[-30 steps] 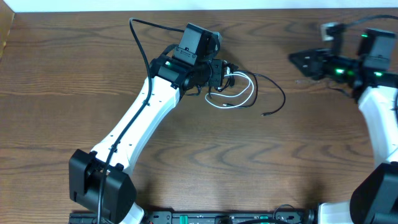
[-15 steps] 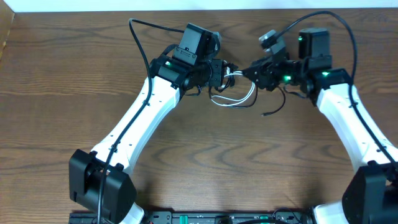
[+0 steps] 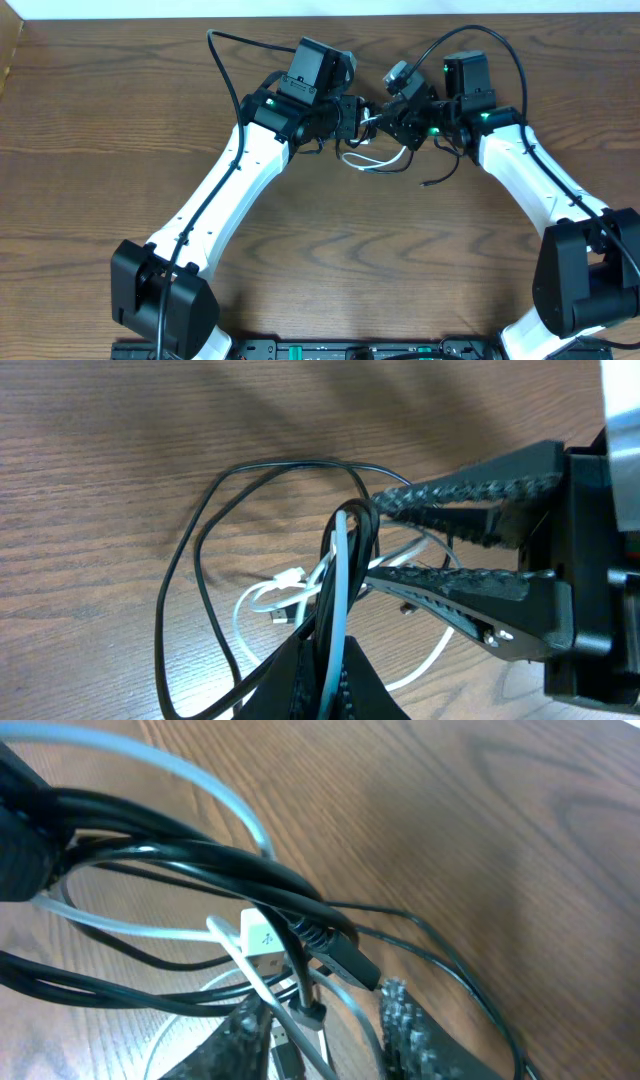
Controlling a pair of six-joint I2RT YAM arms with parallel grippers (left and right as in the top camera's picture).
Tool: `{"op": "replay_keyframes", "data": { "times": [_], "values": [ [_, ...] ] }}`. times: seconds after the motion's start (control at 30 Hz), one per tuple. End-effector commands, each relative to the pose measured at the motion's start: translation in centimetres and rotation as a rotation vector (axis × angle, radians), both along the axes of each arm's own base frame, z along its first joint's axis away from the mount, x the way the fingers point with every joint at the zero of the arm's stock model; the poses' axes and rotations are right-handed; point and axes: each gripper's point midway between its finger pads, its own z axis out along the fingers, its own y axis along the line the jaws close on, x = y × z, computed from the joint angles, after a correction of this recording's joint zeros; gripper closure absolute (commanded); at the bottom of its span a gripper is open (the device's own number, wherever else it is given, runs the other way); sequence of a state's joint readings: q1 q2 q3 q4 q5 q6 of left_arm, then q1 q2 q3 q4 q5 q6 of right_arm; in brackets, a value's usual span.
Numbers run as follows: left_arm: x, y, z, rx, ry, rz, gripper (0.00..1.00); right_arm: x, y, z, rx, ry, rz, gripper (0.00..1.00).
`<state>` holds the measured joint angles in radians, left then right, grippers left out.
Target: Untangle cables
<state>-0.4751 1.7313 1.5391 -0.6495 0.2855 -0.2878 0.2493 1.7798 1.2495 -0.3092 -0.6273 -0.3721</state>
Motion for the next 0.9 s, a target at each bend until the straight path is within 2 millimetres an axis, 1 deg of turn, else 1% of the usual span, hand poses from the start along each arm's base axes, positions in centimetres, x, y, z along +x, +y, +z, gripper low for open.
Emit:
{"op": "replay_keyframes", "data": {
  "times": [0.0,0.17,0.27,0.37,0.4,0.43,0.5,0.57,0.63,0.7,0.77,0.8,0.87],
  "values": [
    [0.0,0.2,-0.3,0.002,0.009,0.005,0.93,-0.4,1.0,0.1,-0.002,-0.013,0.036,0.77],
    [0.0,0.2,-0.3,0.002,0.01,0.005,0.93,-0.6,1.1,0.0,-0.004,-0.004,0.039,0.89],
    [0.0,0.2,-0.4,0.002,0.01,0.004,0.92,-0.5,1.0,1.2,0.02,-0.009,0.018,0.93],
    [0.0,0.2,-0.4,0.003,0.01,0.004,0.93,-0.3,0.5,4.0,0.068,-0.031,-0.038,0.95],
    [0.0,0.2,-0.4,0.003,0.01,0.004,0.93,-0.3,0.1,5.6,0.089,-0.046,-0.068,0.95],
    [0.0,0.2,-0.4,0.003,0.01,0.004,0.92,-0.2,-0.5,6.7,0.103,-0.055,-0.099,0.95],
    [0.0,0.2,-0.4,0.002,0.01,0.004,0.93,-0.1,-2.5,9.6,0.136,-0.076,-0.19,0.98],
    [0.0,0.2,-0.4,0.003,0.01,0.004,0.93,-0.3,-4.2,11.4,0.154,-0.093,-0.239,0.99],
    [0.0,0.2,-0.4,0.003,0.01,0.004,0.92,-0.5,-5.8,12.4,0.164,-0.095,-0.285,0.99],
    [0.0,0.2,-0.4,0.003,0.01,0.004,0.93,-0.5,-7.8,12.5,0.164,-0.072,-0.341,0.99],
    [0.0,0.2,-0.3,0.002,0.009,0.004,0.93,-0.5,-9.1,11.7,0.154,-0.038,-0.373,0.97],
    [0.0,0.2,-0.3,0.002,0.009,0.004,0.92,-0.6,-9.3,11.3,0.149,-0.017,-0.38,0.94],
    [0.0,0.2,-0.3,0.002,0.009,0.005,0.93,-1.1,-9.0,10.5,0.156,0.028,-0.362,0.89]
  ]
}}
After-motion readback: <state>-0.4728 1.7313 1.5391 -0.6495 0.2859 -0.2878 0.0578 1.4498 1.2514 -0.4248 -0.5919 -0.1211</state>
